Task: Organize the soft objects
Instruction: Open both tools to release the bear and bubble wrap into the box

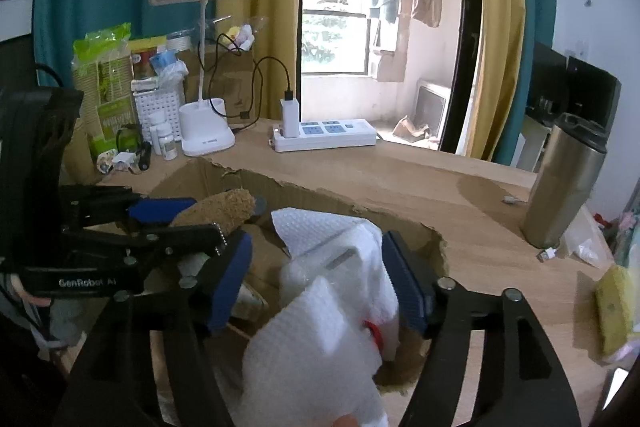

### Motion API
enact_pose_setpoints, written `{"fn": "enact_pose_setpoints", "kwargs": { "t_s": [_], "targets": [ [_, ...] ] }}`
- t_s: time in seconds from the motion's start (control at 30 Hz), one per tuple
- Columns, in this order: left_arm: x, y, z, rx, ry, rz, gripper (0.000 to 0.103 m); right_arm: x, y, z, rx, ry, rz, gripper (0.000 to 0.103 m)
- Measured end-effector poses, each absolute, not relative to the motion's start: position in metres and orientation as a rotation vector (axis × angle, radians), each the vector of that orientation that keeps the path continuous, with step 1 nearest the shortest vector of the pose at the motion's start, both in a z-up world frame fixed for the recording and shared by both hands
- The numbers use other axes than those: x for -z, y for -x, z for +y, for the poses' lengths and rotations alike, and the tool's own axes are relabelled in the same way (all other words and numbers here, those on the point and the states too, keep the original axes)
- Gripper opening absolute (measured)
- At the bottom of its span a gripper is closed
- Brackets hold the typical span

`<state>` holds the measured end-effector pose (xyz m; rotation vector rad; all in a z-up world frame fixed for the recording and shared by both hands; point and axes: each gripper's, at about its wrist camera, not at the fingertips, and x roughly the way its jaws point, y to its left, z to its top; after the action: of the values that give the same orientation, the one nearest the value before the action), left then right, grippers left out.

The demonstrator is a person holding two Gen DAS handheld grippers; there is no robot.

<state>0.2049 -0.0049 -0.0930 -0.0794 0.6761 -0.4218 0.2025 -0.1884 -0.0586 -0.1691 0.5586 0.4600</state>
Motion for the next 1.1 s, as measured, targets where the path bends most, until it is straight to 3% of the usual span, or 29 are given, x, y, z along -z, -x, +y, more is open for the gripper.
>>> {"fn": "enact_pose_setpoints", "kwargs": {
  "t_s": [0.43,0.87,1.0,1.1],
  "targets": [
    [0.086,-0.191,-0.001,0.424,0.089,0.652,0.061,0.064,-0.152,-0.222,-0.447,0.173,0.606,0.077],
    [0.066,-0.152,0.012,0.405,0.109,0.580,0.063,0.080,-0.130,-0.227,-0.456,0.139,0.680,0.077],
    [0.075,-0.140,0.011,0.411,0.138,0.595,0.073,0.086,-0.133,-0.221,-0.465,0.094,0.702,0.077],
    [0.086,-0.132,0.002,0.434,0.096,0.632,0.073,0.091,-0.134,-0.215,-0.468,0.086,0.718,0.077]
  ]
}}
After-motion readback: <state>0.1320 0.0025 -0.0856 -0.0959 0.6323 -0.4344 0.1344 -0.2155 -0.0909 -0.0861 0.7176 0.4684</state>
